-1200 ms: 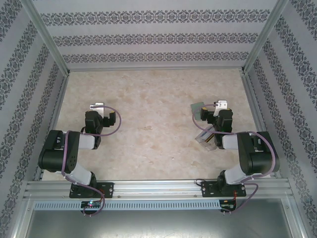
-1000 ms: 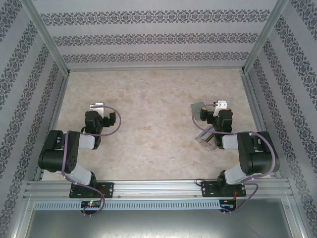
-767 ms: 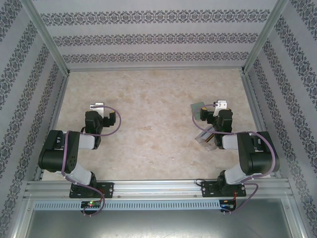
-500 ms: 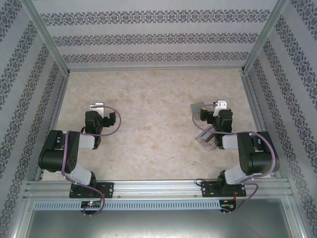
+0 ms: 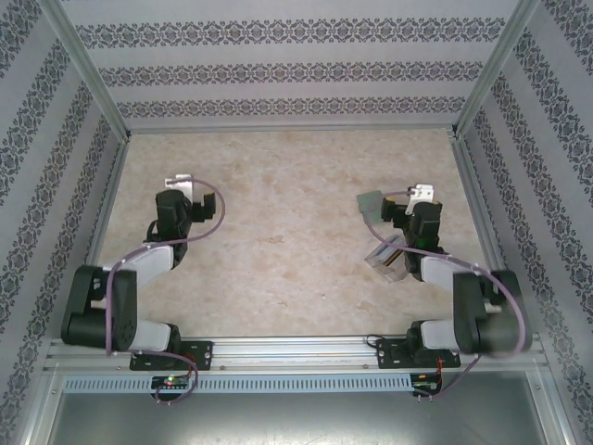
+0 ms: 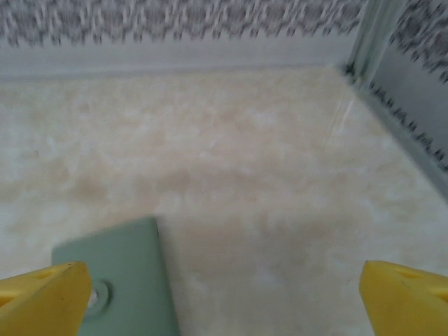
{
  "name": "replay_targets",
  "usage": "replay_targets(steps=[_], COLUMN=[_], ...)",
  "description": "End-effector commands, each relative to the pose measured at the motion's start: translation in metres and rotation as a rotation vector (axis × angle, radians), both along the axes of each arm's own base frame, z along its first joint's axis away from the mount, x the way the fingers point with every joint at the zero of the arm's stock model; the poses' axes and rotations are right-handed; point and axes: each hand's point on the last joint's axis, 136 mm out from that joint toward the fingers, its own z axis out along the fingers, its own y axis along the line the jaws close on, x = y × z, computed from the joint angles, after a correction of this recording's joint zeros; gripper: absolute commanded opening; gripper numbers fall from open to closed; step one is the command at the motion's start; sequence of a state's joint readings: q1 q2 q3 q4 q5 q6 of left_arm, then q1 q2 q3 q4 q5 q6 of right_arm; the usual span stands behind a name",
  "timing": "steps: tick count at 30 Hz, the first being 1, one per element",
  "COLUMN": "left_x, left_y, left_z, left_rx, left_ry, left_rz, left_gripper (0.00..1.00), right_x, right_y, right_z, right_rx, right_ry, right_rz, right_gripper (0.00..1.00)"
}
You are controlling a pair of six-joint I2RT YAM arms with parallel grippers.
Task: Put the credit cards into the card holder
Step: Move the storage box to the middle-right of the table.
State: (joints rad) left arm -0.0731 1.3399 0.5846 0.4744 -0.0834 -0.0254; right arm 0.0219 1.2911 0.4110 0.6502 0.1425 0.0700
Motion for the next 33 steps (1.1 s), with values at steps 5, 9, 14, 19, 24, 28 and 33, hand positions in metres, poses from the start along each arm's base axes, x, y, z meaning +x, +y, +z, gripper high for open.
replay_targets(steps=[5, 9, 14, 19, 24, 28, 33], left_x=[-0.021, -0.043, -0.036, -0.029, -0.048, -0.071, -0.075], left_y=[-0.072, -0.099, -0.065, -0.118, -0.185, -0.217, -0.24], left_z=[0.044, 0.073, 0.033, 0.012, -0.02, -0.044, -0.04], left_rx=[-0.261, -0.51, -0.557, -0.521, -0.341, -0.354, -0.291], left_ry=[-0.039, -0.206, 0.0, 0.106, 0.214, 0.232, 0.25], left_rz=[-0.251, -0.38, -0.056, -0.309, -0.484, -0.581, -0.651], left_gripper=[1.0, 1.0, 0.99, 1.0, 1.0, 1.0, 1.0], right_x=[-0.041, -0.088, -0.156, -0.183, -0.195, -0.187, -0.182], right_y=[-0.036, -0.04, -0.047, -0.031, -0.013, -0.007, 0.003], right_z=[0.047, 0.024, -0.013, -0.038, -0.062, -0.065, -0.077], right_rx=[0.396, 0.66, 0.701, 0.722, 0.758, 0.708, 0.756], right_ry=[-0.082, 0.067, 0.273, 0.479, 0.623, 0.629, 0.661], right_rz=[-0.335, -0.473, -0.688, -0.679, -0.631, -0.527, -0.49], right_gripper=[0.98, 0.98, 0.98, 0.9, 0.78, 0.64, 0.55])
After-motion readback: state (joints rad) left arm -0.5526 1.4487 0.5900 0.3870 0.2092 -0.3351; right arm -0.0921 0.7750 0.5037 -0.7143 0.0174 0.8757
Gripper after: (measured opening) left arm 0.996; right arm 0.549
